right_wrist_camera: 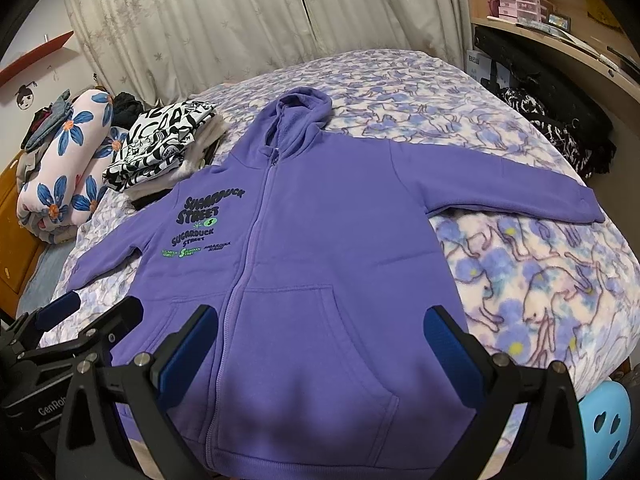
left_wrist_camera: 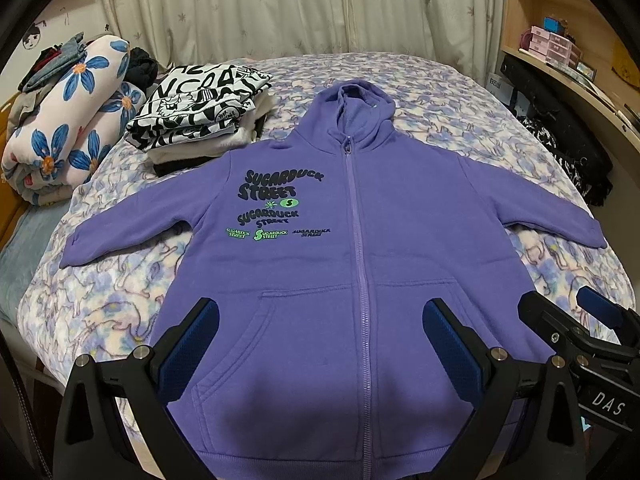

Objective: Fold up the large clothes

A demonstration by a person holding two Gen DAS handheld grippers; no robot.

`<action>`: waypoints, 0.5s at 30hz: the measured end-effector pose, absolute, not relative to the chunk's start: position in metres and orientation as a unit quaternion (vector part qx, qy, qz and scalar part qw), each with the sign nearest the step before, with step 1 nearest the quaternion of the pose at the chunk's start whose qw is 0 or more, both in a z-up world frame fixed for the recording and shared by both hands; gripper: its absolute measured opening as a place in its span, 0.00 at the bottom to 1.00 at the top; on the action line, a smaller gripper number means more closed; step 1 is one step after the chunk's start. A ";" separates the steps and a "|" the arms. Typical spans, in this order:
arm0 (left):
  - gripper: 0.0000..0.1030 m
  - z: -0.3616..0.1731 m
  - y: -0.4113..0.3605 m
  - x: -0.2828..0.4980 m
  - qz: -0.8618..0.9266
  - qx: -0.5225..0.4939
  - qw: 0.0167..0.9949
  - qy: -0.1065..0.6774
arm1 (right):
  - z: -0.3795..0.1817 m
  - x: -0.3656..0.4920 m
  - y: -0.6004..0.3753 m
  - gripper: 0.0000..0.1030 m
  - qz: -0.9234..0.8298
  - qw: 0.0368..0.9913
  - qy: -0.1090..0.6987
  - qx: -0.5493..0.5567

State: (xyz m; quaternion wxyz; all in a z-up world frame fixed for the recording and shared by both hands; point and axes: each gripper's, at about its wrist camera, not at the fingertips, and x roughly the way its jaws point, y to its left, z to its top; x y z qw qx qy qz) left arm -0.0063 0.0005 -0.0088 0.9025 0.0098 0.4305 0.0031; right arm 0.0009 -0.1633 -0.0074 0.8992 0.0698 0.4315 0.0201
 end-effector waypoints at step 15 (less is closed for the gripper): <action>0.98 -0.014 -0.003 -0.005 0.005 0.016 0.899 0.438 | -0.015 -0.001 -0.165 1.00 0.020 0.897 0.435 0.074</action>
